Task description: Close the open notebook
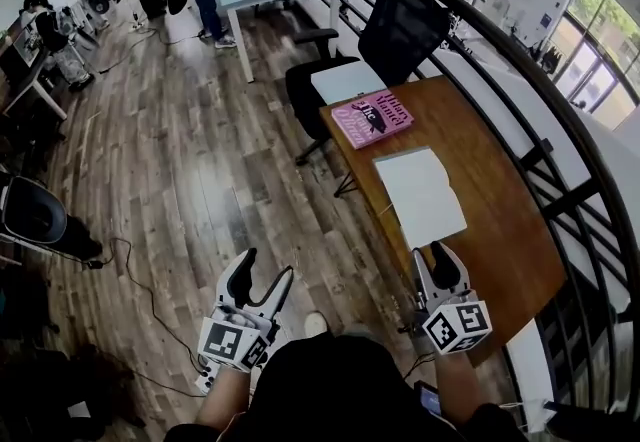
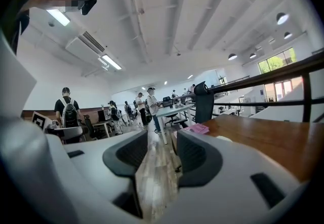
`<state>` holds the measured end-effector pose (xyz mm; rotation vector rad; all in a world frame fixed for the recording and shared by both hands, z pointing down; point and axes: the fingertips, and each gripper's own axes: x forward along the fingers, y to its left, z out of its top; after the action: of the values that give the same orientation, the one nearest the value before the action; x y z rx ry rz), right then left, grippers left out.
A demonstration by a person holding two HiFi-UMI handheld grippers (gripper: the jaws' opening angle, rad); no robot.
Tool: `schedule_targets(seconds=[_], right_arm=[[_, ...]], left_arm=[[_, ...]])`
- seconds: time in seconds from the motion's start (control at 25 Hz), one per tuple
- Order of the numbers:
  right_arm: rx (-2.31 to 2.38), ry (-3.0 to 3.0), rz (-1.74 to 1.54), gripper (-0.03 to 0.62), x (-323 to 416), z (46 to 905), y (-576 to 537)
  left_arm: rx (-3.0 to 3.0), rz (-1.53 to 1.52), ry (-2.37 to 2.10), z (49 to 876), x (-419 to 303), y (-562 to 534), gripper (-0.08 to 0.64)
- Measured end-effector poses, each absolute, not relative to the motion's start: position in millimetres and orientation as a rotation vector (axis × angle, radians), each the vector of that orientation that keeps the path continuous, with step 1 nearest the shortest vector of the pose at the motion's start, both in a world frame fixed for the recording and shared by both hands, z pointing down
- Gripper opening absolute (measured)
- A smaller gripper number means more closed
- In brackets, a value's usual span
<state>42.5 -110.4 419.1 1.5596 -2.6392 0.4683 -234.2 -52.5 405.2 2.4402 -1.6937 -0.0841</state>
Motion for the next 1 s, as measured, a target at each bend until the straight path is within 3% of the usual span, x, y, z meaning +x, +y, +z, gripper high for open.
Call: schedule_targets(seconds=[0.36, 1.0], right_arm=[[1.604, -2.534, 0.556, 0.176, 58, 454, -149], [1.558, -2.334, 0.561, 0.233, 117, 522, -279]], left_arm=[[2.402, -0.033, -1.628, 435, -234, -88, 0.298], [2.338, -0.048, -1.511, 461, -192, -197, 0.298]])
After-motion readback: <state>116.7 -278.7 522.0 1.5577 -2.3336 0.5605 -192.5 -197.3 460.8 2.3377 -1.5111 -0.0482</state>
